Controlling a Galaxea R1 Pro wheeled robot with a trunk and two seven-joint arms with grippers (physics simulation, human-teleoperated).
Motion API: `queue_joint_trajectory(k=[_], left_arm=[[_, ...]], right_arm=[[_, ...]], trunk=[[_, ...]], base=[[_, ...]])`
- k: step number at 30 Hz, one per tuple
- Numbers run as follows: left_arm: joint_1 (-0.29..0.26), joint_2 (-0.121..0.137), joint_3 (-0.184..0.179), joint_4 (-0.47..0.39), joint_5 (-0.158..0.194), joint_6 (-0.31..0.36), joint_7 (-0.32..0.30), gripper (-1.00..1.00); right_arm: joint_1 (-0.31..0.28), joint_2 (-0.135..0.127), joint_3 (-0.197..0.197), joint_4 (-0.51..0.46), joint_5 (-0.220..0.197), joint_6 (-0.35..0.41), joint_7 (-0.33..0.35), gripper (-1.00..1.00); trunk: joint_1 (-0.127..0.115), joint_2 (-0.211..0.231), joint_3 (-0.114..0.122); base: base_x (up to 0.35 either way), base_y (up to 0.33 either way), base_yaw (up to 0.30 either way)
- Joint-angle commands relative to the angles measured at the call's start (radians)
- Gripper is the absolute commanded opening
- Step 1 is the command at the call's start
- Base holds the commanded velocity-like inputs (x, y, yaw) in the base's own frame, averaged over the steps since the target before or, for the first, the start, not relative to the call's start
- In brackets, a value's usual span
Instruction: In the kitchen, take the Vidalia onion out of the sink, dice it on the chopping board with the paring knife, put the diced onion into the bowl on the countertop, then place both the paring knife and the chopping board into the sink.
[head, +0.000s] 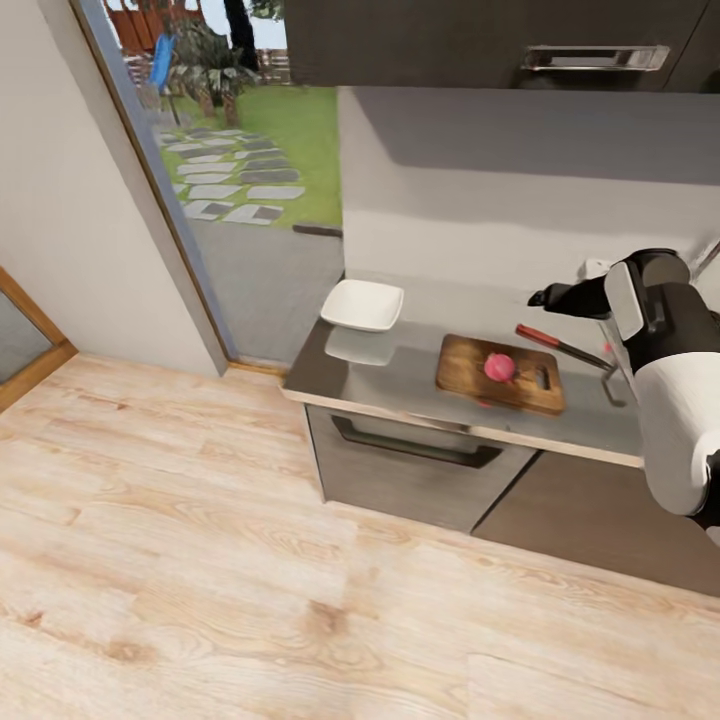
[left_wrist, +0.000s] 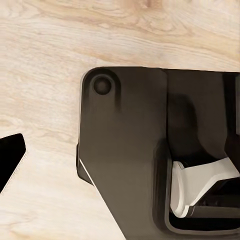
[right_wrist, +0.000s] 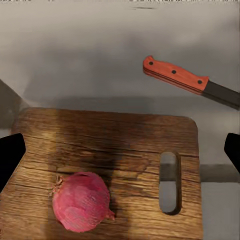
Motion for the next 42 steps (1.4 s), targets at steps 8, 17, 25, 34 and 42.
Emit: queue_joint_trajectory(k=[8,17,25,34,42], left_arm=[[0.000,-0.001,0.005,-0.001,0.002,0.000,-0.008,1.00],[0.000,-0.001,0.005,-0.001,0.002,0.000,-0.008,1.00],[0.000,-0.001,0.005,-0.001,0.002,0.000,-0.008,1.00],[0.000,-0.001,0.005,-0.001,0.002,0.000,-0.008,1.00],[0.000,-0.001,0.005,-0.001,0.002,0.000,-0.008,1.00]], right_arm=[[-0.001,0.028,-0.048,0.003,-0.011,-0.027,-0.211,1.00],[-0.001,0.128,-0.403,-0.008,-0.023,-0.139,-0.512,1.00],[-0.001,0.187,-0.483,-0.011,-0.020,-0.185,-0.600,1.00],[-0.001,0.196,-0.491,-0.011,-0.022,-0.223,-0.735,1.00],[-0.001,0.205,-0.495,-0.012,-0.055,-0.273,-0.816,1.00]], trunk=[[0.001,-0.002,-0.001],[0.001,-0.002,-0.001],[0.001,-0.002,-0.001],[0.001,-0.002,-0.001],[0.001,-0.002,-0.001]], base=[[0.229,0.189,0.000],[0.236,0.196,0.000],[0.116,0.092,0.000],[0.008,0.006,0.000],[0.089,0.000,0.000]])
